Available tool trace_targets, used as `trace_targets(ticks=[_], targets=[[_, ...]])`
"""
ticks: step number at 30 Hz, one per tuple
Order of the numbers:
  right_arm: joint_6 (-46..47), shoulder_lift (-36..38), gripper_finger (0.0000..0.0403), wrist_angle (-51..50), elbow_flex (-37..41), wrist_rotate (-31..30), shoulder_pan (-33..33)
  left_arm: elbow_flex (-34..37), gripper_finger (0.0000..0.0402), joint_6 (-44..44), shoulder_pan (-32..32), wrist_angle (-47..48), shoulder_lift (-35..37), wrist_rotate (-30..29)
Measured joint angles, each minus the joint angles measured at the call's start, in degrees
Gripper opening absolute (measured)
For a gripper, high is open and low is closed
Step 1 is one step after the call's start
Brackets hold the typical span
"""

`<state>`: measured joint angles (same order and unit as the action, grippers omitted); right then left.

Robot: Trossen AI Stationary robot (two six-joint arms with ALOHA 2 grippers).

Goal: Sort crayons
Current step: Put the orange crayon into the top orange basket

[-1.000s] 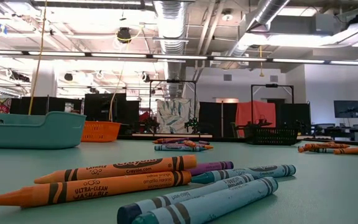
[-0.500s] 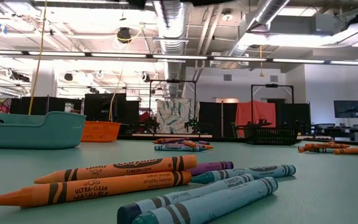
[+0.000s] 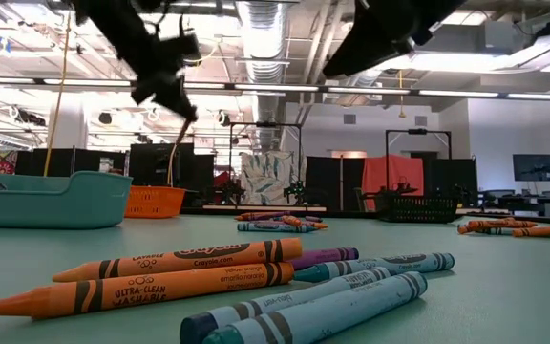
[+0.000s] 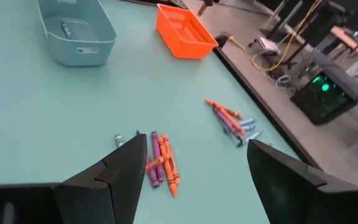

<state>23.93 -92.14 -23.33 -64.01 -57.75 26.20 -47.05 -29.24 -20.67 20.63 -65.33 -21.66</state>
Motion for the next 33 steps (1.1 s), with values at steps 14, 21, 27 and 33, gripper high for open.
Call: trace_targets(ticks=[14, 21, 27, 33], targets=[[5.2, 0.0, 0.0281, -0.4, 0.0, 3.8, -0.9, 0.0, 0.0005, -9.2, -18.3, 5.1, -10.4, 7.5], [6.6, 0.0, 0.0282, -0.5, 0.0, 5.8, -3.0, 0.0, 0.0043, -9.1, -21.6, 5.6, -15.6, 5.0], [8.8, 0.0, 0.0281, -3.0, 3.6, 10.7, -6.1, 0.0, 0.0079, -7.5, -21.3, 5.5, -16.1, 4.9], [13.1, 0.0, 0.0281, 3.2, 7.4, 16.4, -8.3, 0.0, 0.0114, -6.5, -20.5, 5.2, -14.0, 5.0]])
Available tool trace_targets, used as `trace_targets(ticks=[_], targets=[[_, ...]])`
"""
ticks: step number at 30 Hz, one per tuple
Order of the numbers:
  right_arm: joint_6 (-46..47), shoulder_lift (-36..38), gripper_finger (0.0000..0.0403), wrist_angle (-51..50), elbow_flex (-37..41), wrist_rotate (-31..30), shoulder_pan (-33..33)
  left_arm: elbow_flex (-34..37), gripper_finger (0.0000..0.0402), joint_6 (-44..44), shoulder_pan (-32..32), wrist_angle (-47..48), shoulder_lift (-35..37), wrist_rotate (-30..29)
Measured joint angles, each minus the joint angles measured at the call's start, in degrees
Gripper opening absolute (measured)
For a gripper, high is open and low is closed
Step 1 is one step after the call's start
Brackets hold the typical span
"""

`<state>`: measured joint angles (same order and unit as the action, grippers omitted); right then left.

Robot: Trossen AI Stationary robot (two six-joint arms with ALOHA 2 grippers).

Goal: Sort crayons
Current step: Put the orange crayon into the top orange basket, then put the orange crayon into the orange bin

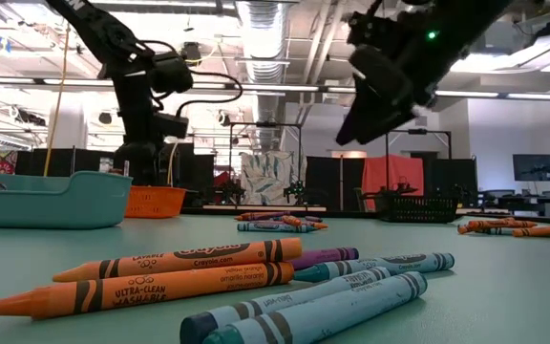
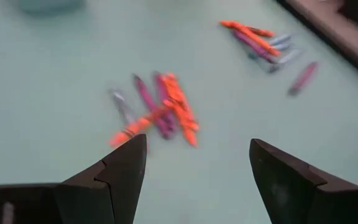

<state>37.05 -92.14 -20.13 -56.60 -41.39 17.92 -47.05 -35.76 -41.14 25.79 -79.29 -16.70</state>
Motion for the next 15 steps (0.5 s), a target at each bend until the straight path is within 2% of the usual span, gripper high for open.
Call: trace_targets(ticks=[3, 6, 15], targets=[[-1.5, -1.8, 0.0281, 9.7, 1.1, 2.4, -0.9, 0.0, 0.0128, 1.3, 0.8, -1.1, 1.2, 0.3], [-2.4, -5.6, 0.0281, 13.8, 0.9, 2.9, -2.1, 0.0, 0.0138, 3.3, 2.1, -1.5, 2.5, 2.2], [-1.0, -15.4, 0.0281, 7.3, -8.6, 4.0, -5.8, 0.0, 0.0142, 8.8, 11.8, -0.6, 7.9, 2.8]])
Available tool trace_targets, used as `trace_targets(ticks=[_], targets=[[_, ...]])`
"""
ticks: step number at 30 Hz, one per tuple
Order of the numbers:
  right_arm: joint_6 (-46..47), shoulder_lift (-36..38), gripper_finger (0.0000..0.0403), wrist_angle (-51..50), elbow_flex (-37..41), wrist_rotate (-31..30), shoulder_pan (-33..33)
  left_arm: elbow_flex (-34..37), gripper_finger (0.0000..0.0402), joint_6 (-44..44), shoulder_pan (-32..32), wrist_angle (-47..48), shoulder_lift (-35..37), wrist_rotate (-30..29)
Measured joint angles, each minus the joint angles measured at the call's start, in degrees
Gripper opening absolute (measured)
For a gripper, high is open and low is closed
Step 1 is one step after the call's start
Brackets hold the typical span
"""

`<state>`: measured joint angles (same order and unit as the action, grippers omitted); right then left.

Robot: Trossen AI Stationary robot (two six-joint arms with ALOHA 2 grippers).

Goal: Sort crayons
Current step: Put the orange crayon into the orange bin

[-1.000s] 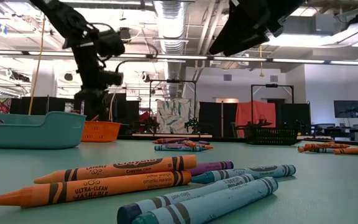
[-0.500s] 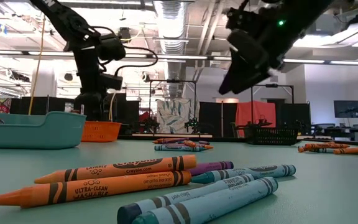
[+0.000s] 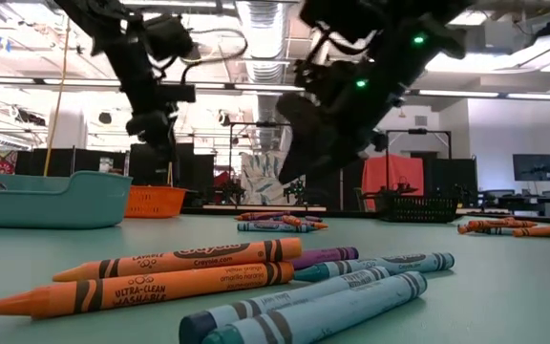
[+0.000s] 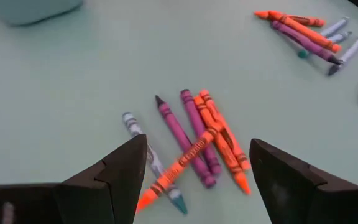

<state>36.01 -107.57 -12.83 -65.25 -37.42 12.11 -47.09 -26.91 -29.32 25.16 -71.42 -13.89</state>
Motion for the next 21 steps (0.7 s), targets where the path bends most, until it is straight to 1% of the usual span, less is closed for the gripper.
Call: trace_targets(ticks=[3, 8, 11, 15, 18, 21], targets=[[0.2, -2.3, 0.0281, -3.3, -3.3, 0.1, -0.8, 0.0, 0.0142, 2.0, 4.3, -0.5, 1.5, -0.3], [2.2, -6.4, 0.0281, -10.8, -8.2, 2.3, -1.8, 0.0, 0.0142, 4.0, 11.3, -0.5, 2.4, -1.9], [2.6, -8.0, 0.0281, -12.6, -9.8, 3.3, -2.4, 0.0, 0.0142, 4.2, 14.9, -0.7, 2.4, -3.6], [2.7, -8.7, 0.0277, -12.3, -10.8, 4.4, -2.6, 0.0, 0.0142, 4.3, 18.6, -0.9, 2.4, -6.4], [2.7, -8.7, 0.0257, -12.6, -10.8, 4.8, -2.7, 0.0, 0.0142, 4.3, 20.4, -1.2, 2.4, -7.9], [2.7, -8.7, 0.0217, -13.0, -10.8, 7.0, -3.0, 0.0, 0.0142, 4.3, 21.3, -2.0, 2.4, -8.1]])
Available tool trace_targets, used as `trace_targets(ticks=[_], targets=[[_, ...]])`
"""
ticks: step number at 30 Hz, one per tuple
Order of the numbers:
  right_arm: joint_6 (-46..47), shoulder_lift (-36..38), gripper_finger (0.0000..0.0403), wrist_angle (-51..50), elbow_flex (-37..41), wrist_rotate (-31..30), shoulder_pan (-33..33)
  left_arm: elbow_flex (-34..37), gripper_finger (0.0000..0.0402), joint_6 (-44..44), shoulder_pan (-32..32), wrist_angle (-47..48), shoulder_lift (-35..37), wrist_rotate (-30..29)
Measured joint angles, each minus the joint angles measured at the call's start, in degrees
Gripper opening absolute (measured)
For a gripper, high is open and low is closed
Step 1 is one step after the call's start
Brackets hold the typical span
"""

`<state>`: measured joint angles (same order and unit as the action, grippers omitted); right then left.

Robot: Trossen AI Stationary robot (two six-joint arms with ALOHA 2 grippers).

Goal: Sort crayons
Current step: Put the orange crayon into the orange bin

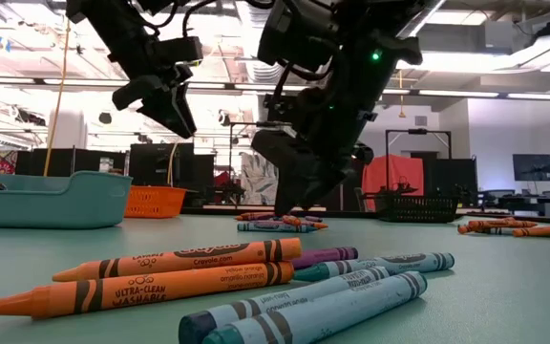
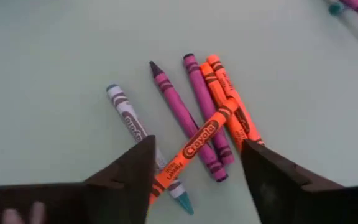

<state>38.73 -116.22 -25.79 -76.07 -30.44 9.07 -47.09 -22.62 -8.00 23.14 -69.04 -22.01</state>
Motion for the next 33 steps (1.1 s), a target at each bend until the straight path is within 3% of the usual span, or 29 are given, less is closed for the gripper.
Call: trace_targets(ticks=[8, 17, 27, 33], targets=[[-0.8, -0.4, 0.0096, -0.5, 0.0, 3.8, -0.9, 0.0, 0.0142, 0.1, 0.7, -0.8, 0.0, -0.1], [-1.8, -0.4, 0.0015, -0.5, 0.0, 3.8, -0.8, 0.0, 0.0142, 0.4, 0.7, -0.7, 0.0, -0.1], [-3.1, -0.1, 0.0003, -0.4, 0.0, 4.9, -0.8, 0.0, 0.0142, 0.6, 0.7, -0.8, 0.0, 0.4], [-6.1, -0.1, 0.0002, -1.5, -2.7, 4.9, -0.1, 0.0, 0.0142, 2.0, 0.7, -3.1, 0.0, 5.1]])
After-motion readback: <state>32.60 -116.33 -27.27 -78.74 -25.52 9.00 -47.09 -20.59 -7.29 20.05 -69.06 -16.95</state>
